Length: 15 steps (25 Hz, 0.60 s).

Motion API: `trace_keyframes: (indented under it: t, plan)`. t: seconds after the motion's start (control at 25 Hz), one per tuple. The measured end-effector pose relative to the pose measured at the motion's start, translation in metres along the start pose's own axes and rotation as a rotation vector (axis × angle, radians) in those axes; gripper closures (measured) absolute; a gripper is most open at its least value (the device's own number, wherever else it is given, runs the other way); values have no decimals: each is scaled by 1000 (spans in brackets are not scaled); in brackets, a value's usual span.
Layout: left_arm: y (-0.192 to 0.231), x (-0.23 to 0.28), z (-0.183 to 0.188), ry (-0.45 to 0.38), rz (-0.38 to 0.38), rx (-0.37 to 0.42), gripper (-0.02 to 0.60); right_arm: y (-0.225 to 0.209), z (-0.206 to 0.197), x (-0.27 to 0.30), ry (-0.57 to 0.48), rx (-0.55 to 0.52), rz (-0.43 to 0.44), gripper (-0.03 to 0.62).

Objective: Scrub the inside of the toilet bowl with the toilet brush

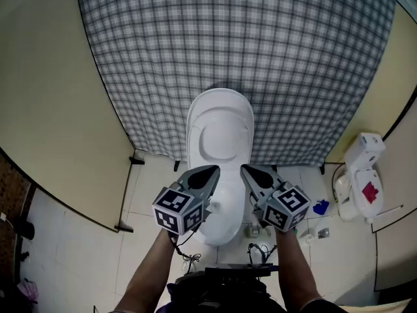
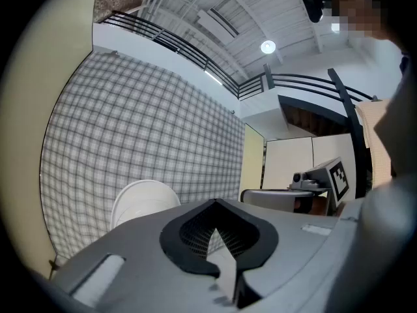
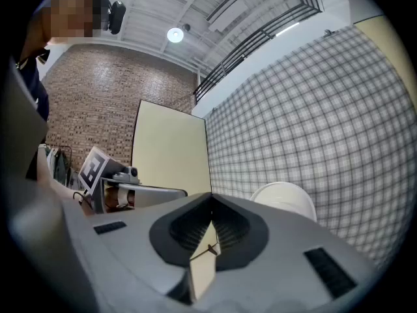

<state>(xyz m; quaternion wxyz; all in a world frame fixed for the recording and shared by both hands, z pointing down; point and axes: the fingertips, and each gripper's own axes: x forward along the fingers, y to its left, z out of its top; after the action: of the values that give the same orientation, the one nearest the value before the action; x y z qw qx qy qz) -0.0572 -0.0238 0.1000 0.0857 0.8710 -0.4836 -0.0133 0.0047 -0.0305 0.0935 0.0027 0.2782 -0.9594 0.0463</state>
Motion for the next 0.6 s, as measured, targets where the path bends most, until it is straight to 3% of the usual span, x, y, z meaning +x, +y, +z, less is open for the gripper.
trace_keyframes:
  t: [0.28, 0.6]
  plan:
    - [-2, 14, -36, 71, -7, -20, 572, -15, -29, -7, 47, 41, -32, 592]
    - [-8, 21, -105, 178, -26, -109, 572, -36, -91, -30, 180, 94, -105, 592]
